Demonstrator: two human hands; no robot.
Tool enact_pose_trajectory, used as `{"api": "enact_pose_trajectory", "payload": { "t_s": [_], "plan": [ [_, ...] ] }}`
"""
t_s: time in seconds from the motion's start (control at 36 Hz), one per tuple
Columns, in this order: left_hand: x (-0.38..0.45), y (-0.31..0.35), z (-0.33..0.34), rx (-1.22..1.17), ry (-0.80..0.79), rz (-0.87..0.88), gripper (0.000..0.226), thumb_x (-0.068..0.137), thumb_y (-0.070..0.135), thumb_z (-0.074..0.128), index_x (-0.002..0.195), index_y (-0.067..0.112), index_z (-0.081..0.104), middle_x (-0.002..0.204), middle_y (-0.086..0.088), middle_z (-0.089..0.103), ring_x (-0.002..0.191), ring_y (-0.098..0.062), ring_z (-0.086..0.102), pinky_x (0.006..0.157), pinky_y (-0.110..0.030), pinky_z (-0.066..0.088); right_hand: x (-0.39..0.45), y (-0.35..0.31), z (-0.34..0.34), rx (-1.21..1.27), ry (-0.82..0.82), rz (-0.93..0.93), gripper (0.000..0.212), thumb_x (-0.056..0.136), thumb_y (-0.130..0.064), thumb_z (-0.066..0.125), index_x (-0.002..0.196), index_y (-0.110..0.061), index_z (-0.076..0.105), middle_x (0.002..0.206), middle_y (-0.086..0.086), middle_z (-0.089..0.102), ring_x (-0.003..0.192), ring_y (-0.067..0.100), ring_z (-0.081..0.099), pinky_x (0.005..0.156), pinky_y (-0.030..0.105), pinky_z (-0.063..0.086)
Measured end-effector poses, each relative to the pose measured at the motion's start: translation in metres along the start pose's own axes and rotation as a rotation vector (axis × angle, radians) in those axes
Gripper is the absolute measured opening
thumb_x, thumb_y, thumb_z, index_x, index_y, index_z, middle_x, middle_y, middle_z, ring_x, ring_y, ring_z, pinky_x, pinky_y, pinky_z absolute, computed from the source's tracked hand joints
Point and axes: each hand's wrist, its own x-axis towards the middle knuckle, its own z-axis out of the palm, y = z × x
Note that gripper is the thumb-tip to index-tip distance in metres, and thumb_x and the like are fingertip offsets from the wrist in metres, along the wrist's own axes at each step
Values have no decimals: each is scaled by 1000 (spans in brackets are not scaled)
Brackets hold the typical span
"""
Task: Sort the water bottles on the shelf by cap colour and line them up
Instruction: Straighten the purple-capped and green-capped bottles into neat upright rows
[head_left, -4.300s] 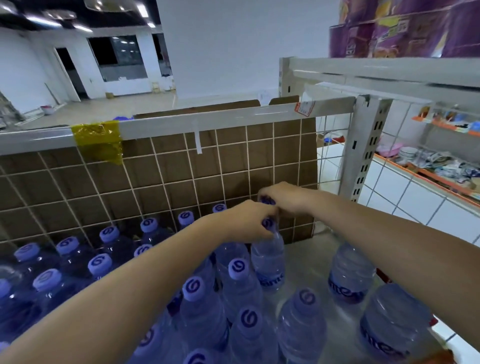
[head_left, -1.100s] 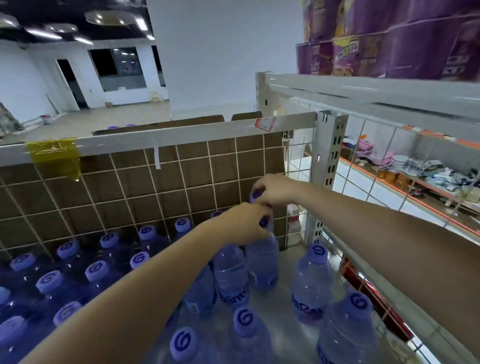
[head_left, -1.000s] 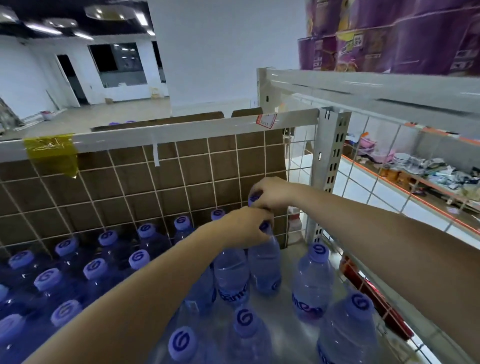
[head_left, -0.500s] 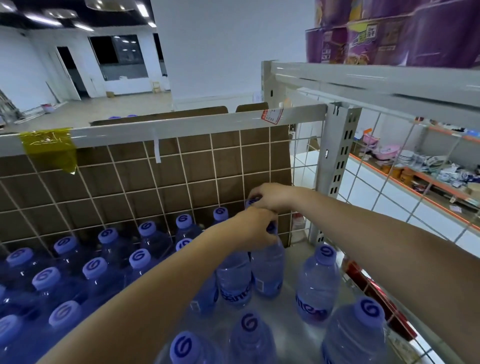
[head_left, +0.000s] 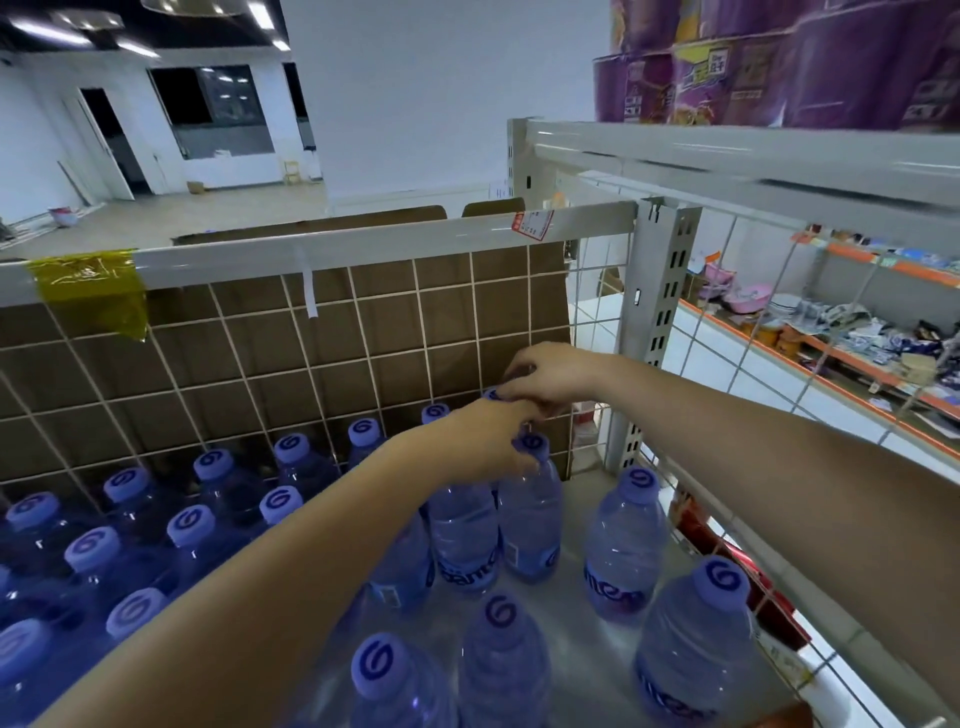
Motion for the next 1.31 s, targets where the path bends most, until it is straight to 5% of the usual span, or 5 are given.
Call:
{"api": "enact_pose_trajectory", "payload": {
  "t_s": [0.14,0.39,0.72,1.03,1.31],
  "plan": [
    [-16,-7,-12,27,98,-21,35,90,33,58,120,16,58,111,-4,62,97,-19,59,88,-37,50,-17,-8,-2,-86,143,-60,30,90,-36,65,109,-13,67,93,4,68,67,11,62,54,19,48],
    [-79,-37,-35,23,233,-48,23,92,35,56,107,20,62,86,9,59,74,-6,54,66,-24,43,-54,-50,8,-135,338,-126,23,90,-30,62,104,-15,71,106,2,68,97,18,60,84,32,48],
    [-223,-101,-55,84,277,-213,25,90,36,57,104,19,68,99,2,64,93,-16,57,80,-29,44,-90,-165,89,-98,191,-284,15,92,-31,63,97,-20,72,92,-8,66,84,10,63,65,18,44],
    [-327,-167,-41,-15,326,-373,17,89,34,61,94,21,70,80,7,66,67,-8,58,68,-26,46,-101,-240,164,-190,103,-442,22,91,-33,63,100,-16,73,96,-6,64,92,10,56,79,23,40],
    [-378,-200,-30,-41,179,-535,27,84,43,65,99,21,68,92,7,64,86,-10,58,75,-25,45,-98,-291,190,-207,-45,-523,27,87,-38,67,107,-20,68,95,-6,63,88,14,61,78,30,53]
  ]
}}
